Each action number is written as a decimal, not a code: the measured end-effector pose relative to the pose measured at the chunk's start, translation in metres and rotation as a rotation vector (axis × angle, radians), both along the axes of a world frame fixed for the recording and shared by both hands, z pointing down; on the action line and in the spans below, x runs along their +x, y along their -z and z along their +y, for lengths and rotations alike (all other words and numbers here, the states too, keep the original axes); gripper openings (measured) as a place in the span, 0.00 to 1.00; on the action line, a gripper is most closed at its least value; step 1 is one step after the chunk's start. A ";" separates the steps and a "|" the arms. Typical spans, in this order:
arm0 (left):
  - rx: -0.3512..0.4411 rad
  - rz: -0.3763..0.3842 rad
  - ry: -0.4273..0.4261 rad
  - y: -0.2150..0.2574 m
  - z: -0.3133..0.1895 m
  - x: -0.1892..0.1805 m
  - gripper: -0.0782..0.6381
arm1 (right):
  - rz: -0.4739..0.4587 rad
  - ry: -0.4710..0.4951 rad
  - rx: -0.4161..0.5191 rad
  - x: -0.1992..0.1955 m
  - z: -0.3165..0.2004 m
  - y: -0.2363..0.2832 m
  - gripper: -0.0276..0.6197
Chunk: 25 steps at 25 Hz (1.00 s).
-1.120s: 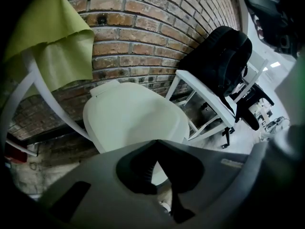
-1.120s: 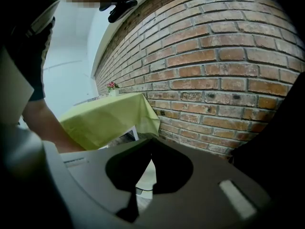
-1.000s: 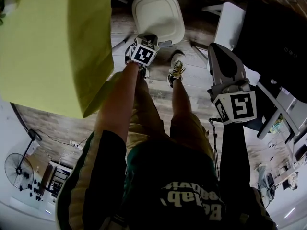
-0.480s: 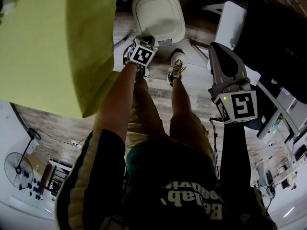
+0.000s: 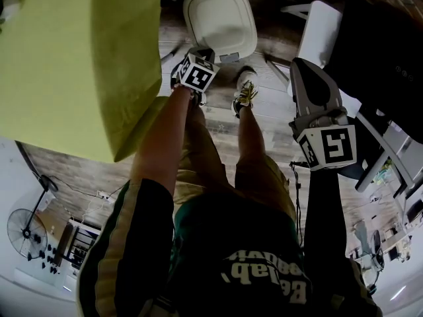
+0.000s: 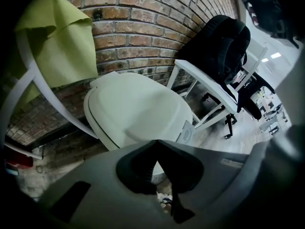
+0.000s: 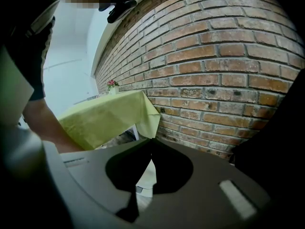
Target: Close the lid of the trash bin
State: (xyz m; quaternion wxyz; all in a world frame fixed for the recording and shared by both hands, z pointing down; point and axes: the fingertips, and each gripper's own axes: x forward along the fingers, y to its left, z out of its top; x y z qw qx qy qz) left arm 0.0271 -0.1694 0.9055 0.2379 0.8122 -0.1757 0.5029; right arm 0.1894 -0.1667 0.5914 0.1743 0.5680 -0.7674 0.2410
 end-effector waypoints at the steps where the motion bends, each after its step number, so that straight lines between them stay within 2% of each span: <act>1: 0.003 -0.001 -0.002 0.000 0.000 0.000 0.12 | -0.001 -0.001 0.002 0.000 0.000 0.000 0.06; 13: 0.032 -0.016 -0.011 -0.007 0.001 -0.002 0.12 | -0.003 -0.016 -0.013 0.003 0.003 -0.008 0.06; 25: 0.021 -0.007 0.002 -0.007 0.000 -0.002 0.12 | -0.001 -0.013 -0.008 0.001 -0.003 -0.006 0.06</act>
